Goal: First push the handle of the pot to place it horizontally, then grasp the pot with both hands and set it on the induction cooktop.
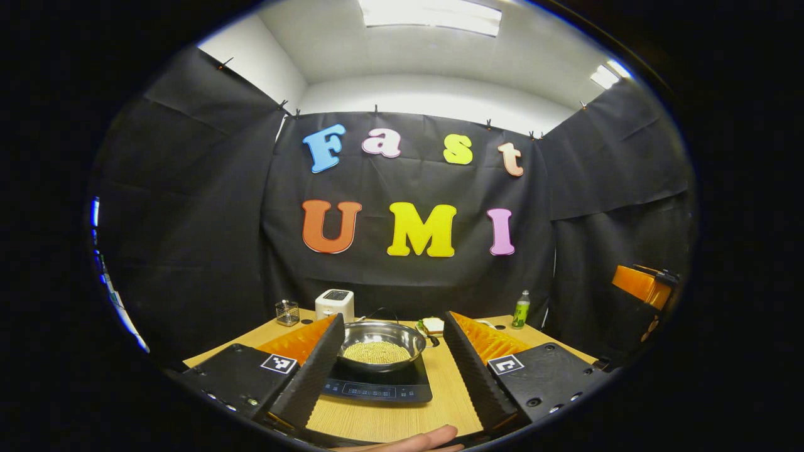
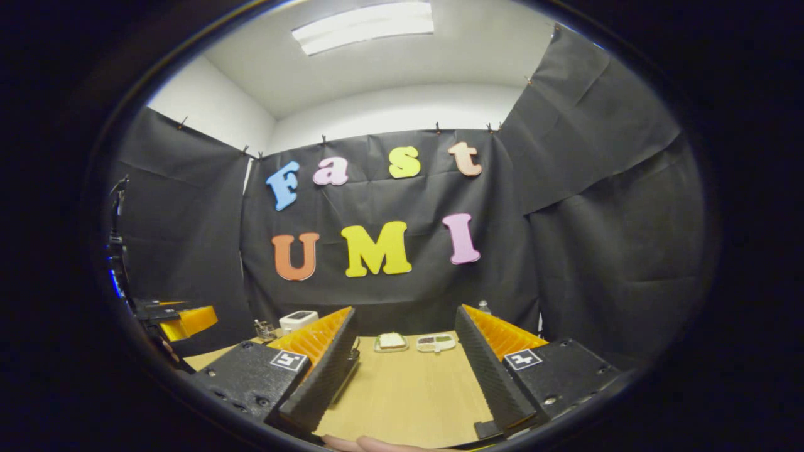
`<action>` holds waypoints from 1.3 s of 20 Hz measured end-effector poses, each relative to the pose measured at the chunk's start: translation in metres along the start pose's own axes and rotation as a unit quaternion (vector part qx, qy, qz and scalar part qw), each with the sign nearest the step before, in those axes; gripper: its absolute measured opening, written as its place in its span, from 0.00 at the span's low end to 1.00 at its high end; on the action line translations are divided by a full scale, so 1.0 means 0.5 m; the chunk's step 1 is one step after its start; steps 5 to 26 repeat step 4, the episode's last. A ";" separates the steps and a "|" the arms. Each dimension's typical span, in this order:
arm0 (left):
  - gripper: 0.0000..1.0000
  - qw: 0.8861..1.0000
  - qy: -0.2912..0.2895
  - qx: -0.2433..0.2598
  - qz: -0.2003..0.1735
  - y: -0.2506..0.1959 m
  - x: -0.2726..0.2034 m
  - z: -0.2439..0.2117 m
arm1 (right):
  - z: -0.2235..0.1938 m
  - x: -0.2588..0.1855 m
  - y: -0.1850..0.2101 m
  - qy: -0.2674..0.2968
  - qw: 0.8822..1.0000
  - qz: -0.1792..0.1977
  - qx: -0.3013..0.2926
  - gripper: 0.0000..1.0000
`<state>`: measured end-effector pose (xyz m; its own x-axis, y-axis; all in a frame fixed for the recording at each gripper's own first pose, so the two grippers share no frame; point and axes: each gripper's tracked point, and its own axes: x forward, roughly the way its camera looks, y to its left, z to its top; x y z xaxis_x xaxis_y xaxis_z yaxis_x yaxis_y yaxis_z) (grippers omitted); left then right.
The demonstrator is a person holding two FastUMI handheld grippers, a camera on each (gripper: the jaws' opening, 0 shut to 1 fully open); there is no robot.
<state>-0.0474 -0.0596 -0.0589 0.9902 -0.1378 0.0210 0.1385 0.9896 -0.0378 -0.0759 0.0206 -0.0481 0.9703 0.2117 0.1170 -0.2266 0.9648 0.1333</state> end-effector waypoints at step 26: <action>0.94 1.000 0.005 -0.003 0.005 0.003 0.004 -0.013 | -0.004 0.000 -0.009 -0.004 1.000 0.000 0.003 0.95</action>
